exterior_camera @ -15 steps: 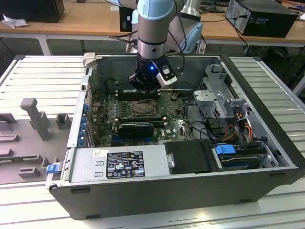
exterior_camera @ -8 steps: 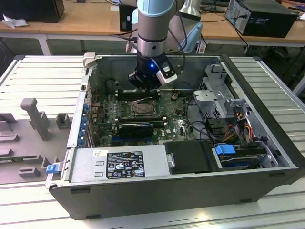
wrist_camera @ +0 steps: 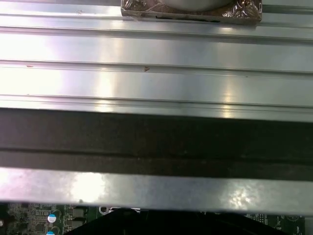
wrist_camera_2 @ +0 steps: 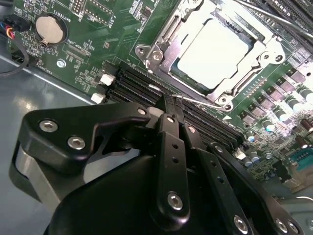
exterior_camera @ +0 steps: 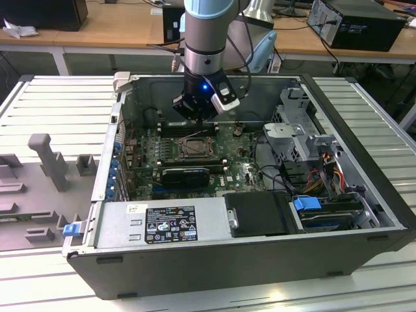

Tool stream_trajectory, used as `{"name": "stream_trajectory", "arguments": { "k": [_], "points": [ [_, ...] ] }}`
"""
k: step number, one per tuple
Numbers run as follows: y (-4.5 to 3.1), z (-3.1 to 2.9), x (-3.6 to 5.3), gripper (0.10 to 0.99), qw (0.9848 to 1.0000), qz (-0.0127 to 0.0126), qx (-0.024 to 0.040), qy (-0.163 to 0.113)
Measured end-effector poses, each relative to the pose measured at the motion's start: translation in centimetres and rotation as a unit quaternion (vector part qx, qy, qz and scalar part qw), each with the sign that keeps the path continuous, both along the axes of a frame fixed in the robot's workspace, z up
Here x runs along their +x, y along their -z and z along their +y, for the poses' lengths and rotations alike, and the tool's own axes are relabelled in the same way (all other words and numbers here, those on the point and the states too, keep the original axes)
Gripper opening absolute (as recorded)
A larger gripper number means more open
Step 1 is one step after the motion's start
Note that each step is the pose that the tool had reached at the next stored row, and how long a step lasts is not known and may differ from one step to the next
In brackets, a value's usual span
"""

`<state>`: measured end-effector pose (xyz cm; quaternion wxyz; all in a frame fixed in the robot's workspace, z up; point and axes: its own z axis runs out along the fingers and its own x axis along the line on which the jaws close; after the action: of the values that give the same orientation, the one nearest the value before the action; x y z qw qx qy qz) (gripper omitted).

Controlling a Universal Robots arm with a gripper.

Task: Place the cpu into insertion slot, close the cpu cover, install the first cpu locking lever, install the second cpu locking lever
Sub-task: 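Install the first cpu locking lever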

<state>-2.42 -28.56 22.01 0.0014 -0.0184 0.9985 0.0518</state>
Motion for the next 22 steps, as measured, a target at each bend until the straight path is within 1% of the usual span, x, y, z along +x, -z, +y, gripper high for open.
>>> {"name": "stream_trajectory", "arguments": {
  "k": [5,9,12,18,21,22],
  "points": [
    [0.24,-0.03,0.11,0.106,1.0,0.0,0.0,0.0],
    [0.61,-0.12,0.57,0.106,1.0,0.0,-0.0001,0.0],
    [0.82,-0.14,0.68,0.106,1.0,0.0,-0.0001,0.0],
    [1.41,-0.14,0.74,0.106,1.0,0.0,-0.0001,0.0],
    [1.53,-0.13,0.74,0.106,1.0,0.0,-0.0011,0.0],
    [1.57,-0.12,0.74,0.106,1.0,0.0001,-0.0023,0.0]
  ]
}}
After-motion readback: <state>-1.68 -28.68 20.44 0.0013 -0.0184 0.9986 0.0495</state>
